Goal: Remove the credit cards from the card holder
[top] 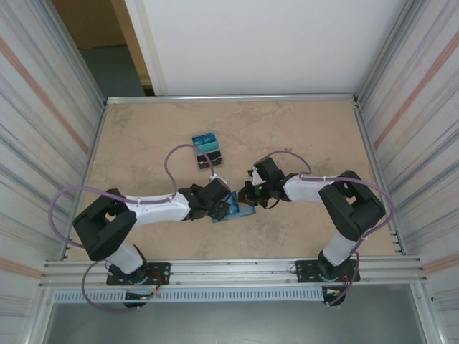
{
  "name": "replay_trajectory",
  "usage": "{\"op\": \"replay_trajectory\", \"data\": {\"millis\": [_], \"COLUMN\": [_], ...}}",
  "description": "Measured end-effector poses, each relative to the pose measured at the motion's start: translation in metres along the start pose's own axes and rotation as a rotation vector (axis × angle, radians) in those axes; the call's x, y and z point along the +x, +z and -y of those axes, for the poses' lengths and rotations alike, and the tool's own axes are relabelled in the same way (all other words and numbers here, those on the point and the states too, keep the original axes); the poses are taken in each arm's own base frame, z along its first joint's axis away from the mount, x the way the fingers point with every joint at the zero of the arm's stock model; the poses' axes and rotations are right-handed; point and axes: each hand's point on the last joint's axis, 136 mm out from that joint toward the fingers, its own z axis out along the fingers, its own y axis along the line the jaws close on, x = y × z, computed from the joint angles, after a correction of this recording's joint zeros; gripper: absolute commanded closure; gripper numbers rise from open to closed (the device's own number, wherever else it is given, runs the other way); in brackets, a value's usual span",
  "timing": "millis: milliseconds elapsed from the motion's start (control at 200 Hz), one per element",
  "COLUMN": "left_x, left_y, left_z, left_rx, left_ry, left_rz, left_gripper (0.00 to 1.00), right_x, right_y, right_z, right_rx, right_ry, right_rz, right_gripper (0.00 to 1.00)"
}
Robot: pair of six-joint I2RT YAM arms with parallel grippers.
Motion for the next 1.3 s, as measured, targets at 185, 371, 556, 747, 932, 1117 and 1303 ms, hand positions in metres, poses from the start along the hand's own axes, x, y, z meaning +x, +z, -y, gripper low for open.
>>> {"op": "replay_trajectory", "data": {"millis": [185, 371, 556, 747, 932, 1117, 1303], "left_x": [0.000, -0.002, -0.003, -0.003, -0.003, -0.003, -0.002], "left_y": [0.000, 0.002, 0.004, 0.004, 0.004, 0.003, 0.002], "left_z": [-0.001, 0.000, 0.002, 0.002, 0.001, 0.001, 0.000], "left_rx": [-0.007, -0.007, -0.008, -0.007, -0.007, -0.008, -0.009], "left_ry": [0.003, 0.006, 0.007, 0.007, 0.006, 0.006, 0.007], "left_rz": [0.000, -0.003, -0.006, -0.006, -0.007, -0.007, -0.010], "left_gripper": [0.01, 0.01, 0.01, 0.01, 0.01, 0.01, 0.01], "right_x": [-0.002, -0.001, -0.001, -0.002, -0.002, -0.001, -0.007], "right_y": [-0.010, -0.010, -0.002, 0.002, 0.004, -0.001, -0.022], "right_z": [0.003, -0.003, -0.012, -0.015, -0.013, -0.008, -0.007], "right_rx": [-0.012, -0.057, -0.131, -0.161, -0.159, -0.121, -0.068], "right_ry": [0.011, 0.004, 0.003, 0.009, 0.015, 0.011, -0.021], "right_rz": [0.021, 0.013, -0.007, -0.017, -0.021, -0.008, 0.055], "right_gripper": [0.98, 0.81, 0.82, 0.94, 1.00, 1.00, 1.00]}}
